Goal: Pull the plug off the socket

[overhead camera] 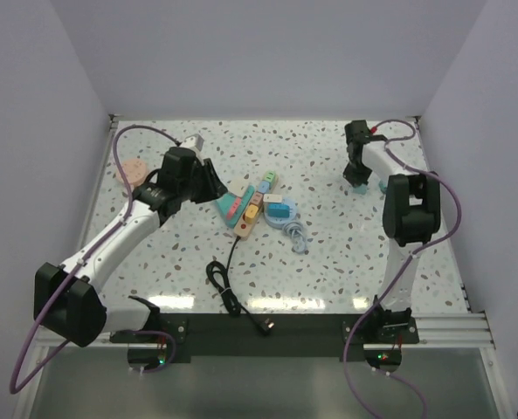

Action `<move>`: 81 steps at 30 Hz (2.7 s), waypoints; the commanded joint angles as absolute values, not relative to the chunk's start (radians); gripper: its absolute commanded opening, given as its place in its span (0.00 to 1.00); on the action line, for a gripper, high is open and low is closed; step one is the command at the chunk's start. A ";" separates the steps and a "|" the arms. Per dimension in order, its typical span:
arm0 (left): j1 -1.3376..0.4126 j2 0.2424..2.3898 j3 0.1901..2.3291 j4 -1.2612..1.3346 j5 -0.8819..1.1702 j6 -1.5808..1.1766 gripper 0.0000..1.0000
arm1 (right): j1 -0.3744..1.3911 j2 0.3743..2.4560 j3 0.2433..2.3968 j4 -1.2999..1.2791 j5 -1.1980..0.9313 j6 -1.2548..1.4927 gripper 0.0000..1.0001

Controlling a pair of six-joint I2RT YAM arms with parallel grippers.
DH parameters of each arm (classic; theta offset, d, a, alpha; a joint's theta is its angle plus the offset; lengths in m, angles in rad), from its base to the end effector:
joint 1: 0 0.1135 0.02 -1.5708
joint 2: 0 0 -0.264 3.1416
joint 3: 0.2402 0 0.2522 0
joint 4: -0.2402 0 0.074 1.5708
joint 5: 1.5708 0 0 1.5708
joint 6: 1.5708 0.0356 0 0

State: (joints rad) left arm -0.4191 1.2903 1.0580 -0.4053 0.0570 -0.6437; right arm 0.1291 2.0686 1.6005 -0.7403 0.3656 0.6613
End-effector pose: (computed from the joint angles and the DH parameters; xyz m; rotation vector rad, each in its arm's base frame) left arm 0.2615 -0.1187 0.3040 -0.2235 2.2746 -0.6395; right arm 0.4278 0.0427 0.1882 0.7858 2.5405 -0.2660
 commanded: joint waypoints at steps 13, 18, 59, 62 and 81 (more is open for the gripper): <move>-0.449 1.310 0.913 -0.304 0.161 -0.683 0.31 | 0.164 1.801 1.520 -0.633 -0.112 0.396 0.33; -0.538 1.330 0.882 -0.287 0.167 -0.689 0.26 | 0.320 1.665 1.410 -0.632 -0.213 0.251 0.70; -0.400 1.803 1.175 -0.235 0.060 -0.566 0.00 | 0.684 1.925 1.494 -0.692 0.185 0.046 0.00; -0.402 1.757 1.152 -0.224 0.104 -0.592 0.00 | 0.686 1.910 1.520 -0.738 0.187 0.086 0.00; -0.566 1.658 0.985 -0.098 0.147 -0.684 0.17 | 0.689 1.924 1.602 -0.776 0.215 0.661 0.00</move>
State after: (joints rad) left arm -0.5713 1.6405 1.0107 -0.1772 0.1459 -0.6632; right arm 0.6861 1.9491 1.5745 -0.8055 0.2264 0.5930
